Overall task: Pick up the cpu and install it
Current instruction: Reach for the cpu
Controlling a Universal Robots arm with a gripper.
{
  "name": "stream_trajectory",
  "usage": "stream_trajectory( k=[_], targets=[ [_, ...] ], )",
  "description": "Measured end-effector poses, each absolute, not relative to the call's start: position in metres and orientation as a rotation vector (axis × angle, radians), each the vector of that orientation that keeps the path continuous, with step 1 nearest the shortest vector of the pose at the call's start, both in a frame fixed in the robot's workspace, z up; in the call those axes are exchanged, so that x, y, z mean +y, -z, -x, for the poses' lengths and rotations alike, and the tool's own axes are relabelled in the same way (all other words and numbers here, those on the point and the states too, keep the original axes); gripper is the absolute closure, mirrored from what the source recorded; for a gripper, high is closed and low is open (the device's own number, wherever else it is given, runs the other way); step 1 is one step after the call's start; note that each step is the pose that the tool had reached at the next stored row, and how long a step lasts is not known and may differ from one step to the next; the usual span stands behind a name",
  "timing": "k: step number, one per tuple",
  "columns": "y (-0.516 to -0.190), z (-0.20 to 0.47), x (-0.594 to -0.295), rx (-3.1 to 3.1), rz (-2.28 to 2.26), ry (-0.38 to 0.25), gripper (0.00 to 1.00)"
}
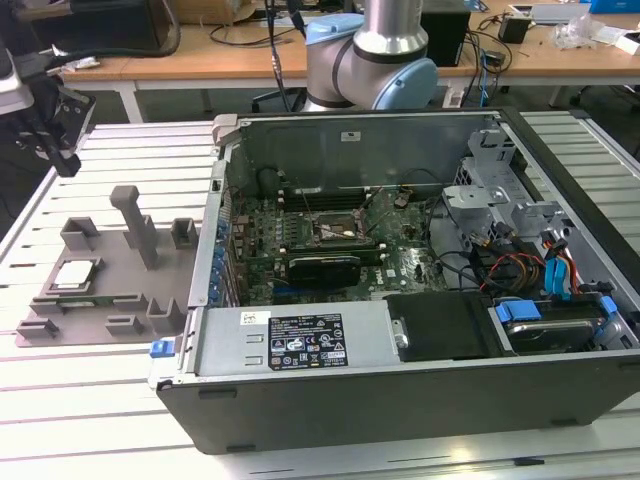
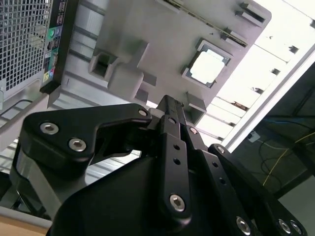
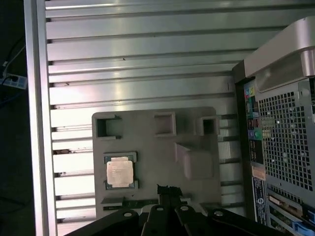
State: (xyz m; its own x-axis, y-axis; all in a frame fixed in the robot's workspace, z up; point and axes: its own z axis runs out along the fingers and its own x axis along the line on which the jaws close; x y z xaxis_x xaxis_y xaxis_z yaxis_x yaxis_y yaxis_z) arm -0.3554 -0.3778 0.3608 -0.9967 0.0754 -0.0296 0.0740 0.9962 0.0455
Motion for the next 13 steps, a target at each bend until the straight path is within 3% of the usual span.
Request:
stream_trajectory(
  k=[13],
  targets=[
    [-0.334, 0.365, -0.378, 3.107, -0.116, -0.069, 0.89]
  ],
)
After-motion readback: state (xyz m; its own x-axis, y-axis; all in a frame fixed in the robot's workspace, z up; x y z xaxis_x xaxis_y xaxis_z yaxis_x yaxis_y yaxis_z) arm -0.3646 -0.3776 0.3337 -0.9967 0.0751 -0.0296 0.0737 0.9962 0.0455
